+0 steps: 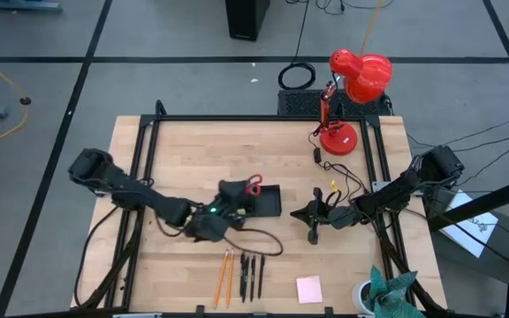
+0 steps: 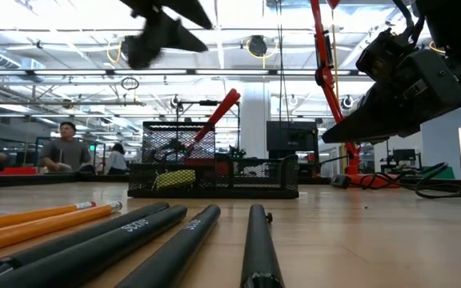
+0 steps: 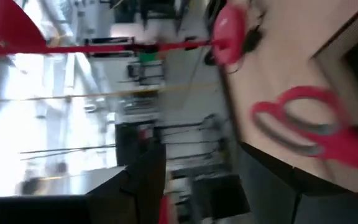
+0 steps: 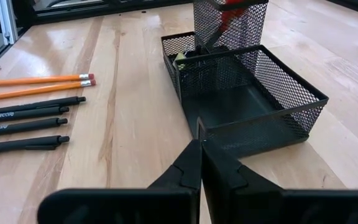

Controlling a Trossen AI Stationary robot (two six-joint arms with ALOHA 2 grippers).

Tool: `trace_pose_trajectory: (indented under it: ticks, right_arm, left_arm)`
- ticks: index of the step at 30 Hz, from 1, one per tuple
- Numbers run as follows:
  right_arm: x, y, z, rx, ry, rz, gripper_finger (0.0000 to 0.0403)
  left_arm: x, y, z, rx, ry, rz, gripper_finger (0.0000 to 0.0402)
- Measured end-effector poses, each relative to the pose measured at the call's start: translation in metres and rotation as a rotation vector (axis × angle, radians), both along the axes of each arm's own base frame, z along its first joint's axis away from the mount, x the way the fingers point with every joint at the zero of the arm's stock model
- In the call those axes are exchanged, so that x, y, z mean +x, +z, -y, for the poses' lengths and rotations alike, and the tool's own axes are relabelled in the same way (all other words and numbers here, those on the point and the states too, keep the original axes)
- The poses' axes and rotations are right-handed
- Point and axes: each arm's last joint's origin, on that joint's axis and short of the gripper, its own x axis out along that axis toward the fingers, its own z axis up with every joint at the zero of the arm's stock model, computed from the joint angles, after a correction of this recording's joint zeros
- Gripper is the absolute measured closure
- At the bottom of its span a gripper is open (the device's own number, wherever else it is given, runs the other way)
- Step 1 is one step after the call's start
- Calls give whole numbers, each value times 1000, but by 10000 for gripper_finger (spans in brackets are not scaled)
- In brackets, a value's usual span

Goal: Pick and place office supplies into organizer
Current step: Adjust the black desk organizer

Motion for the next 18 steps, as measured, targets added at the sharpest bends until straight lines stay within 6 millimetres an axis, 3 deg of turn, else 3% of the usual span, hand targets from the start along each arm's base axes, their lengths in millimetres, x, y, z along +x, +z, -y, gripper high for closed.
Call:
trace_pose_trajectory:
  ticks: [5, 8, 12, 15, 18]
  right_arm:
    - [0, 0, 0, -1, 3, -4, 399]
    - [0, -1, 0, -5, 4, -10, 399]
    - [0, 0, 0, -4, 4, -4, 399]
    - [0, 0, 0, -2, 5, 3, 399]
    - [0, 1, 0, -1, 2, 7, 399]
  left_arm:
    - [-29, 13, 12, -516, -171, 68, 204]
    - [-32, 10, 19, -764, -217, 79, 230]
    - [-38, -19, 30, -831, -251, -16, 312]
    - [-46, -45, 25, -821, -215, -53, 380]
    - [-50, -61, 16, -873, -196, -12, 389]
